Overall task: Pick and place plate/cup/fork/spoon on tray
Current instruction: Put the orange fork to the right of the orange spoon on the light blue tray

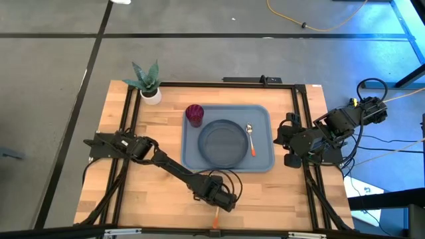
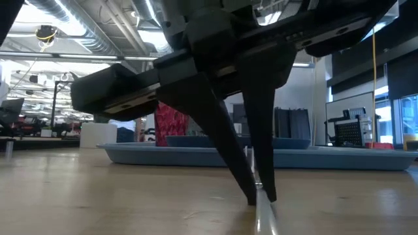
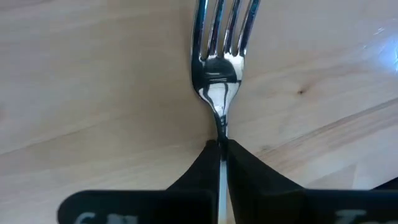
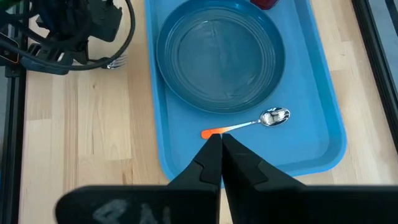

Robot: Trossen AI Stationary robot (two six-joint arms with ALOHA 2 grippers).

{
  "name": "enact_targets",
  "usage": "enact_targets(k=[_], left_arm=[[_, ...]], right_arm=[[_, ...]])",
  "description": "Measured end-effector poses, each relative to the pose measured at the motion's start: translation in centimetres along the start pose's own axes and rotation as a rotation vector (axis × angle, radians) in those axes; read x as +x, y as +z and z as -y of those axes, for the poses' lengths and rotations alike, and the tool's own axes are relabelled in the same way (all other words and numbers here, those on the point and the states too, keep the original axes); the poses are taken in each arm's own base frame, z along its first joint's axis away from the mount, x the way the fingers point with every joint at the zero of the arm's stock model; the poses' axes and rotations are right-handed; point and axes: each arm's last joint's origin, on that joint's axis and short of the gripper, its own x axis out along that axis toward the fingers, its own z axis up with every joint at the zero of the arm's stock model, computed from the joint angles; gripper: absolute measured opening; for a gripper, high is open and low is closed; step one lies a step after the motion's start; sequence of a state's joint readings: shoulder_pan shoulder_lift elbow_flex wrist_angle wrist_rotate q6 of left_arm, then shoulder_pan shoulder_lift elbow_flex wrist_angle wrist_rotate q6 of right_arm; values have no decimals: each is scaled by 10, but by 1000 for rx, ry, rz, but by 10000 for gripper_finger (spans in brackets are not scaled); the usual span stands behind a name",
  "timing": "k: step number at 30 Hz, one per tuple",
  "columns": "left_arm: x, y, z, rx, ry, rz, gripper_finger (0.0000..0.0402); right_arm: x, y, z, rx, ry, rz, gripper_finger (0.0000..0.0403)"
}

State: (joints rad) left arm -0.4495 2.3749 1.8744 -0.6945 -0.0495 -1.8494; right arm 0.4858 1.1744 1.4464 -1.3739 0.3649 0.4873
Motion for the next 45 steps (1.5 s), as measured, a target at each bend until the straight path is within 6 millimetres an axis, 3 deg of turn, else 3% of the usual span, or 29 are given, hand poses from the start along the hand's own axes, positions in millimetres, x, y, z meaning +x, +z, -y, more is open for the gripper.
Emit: enact_targets(k=[15, 23, 37, 45], left_arm=[[-16, 37, 39, 61, -162, 38, 2], [-18, 49, 49, 71, -240, 28, 1], [-22, 50, 59, 131, -344, 54, 1], [-3, 42, 54, 155, -319, 30, 1]], right_arm=[[0, 0, 0, -1, 0, 0, 12], [0, 0, 0, -2, 0, 0, 12], [0, 0, 0, -2, -1, 0, 12], [0, 0, 0, 1, -1, 1, 12]])
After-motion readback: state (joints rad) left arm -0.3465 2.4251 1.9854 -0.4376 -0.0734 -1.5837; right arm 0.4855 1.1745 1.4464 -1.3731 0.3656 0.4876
